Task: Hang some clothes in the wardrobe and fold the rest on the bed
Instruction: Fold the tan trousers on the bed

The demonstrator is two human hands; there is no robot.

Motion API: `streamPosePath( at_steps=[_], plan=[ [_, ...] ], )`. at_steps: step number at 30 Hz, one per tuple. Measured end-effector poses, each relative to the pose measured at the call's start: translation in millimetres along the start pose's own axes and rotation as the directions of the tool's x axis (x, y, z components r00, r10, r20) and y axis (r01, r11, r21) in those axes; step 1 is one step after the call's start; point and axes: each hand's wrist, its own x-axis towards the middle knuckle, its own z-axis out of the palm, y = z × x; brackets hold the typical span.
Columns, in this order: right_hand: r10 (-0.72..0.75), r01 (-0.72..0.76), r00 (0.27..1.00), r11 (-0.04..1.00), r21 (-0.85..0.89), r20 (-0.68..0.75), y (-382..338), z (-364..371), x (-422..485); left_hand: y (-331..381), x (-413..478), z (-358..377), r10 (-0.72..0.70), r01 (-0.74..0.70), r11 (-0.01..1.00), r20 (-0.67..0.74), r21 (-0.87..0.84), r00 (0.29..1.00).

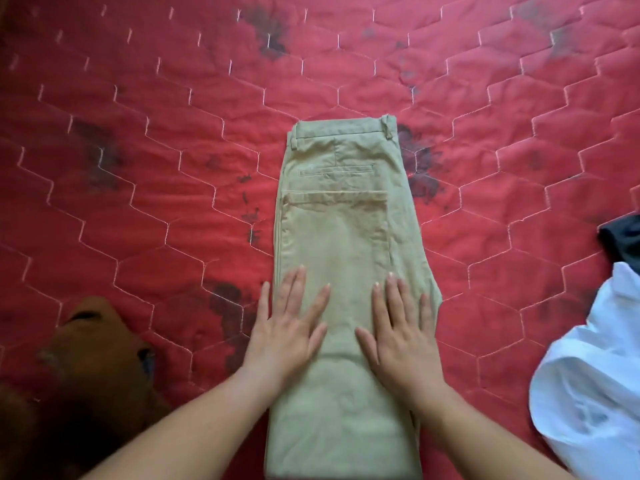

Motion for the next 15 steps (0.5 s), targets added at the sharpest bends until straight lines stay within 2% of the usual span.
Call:
streamPosePath(
  at_steps=[3,5,7,9,10,11,13,14,15],
  plan=[
    [0.068,-0.067,0.998,0.995,0.071,-0.016,6.3,-6.9,-26.7,0.0,-3.8,-0.6,-0.023,0.025,1.000,0.095,-0.017,0.995],
    [0.296,-0.278,0.954,0.934,0.227,-0.050,4.7,-17.1,-34.2,1.0,0.0,-4.9,-0.021,0.021,1.000,0.142,0.006,0.990],
    [0.560,-0.497,0.828,0.741,0.451,-0.008,1.7,-26.4,-38.7,0.0,1.4,-6.7,-0.024,0.020,1.000,0.180,0.019,0.983],
    [0.663,-0.569,0.742,0.543,0.618,0.101,1.5,-33.4,-41.2,-0.9,1.1,-8.0,-0.032,0.027,0.999,0.206,0.024,0.978],
    [0.662,-0.567,0.739,0.512,0.645,0.125,2.6,-37.6,-41.8,-0.5,1.6,-8.7,-0.037,0.035,0.999,0.214,0.013,0.976],
    [0.648,-0.548,0.756,0.544,0.635,0.097,3.4,-42.0,-41.0,0.2,2.3,-9.6,-0.041,0.042,0.999,0.218,-0.002,0.975],
    [0.590,-0.469,0.806,0.680,0.564,-0.041,3.5,-49.4,-35.4,0.2,3.7,-9.8,-0.041,0.043,0.999,0.230,-0.002,0.972],
    [0.548,-0.430,0.833,0.728,0.535,-0.076,3.6,-52.3,-30.4,-0.5,4.0,-9.7,-0.043,0.042,0.999,0.241,0.009,0.970],
    [0.523,-0.412,0.851,0.731,0.544,-0.057,3.5,-54.2,-24.1,-1.1,4.1,-9.5,-0.045,0.042,0.999,0.252,0.017,0.967]
  ],
)
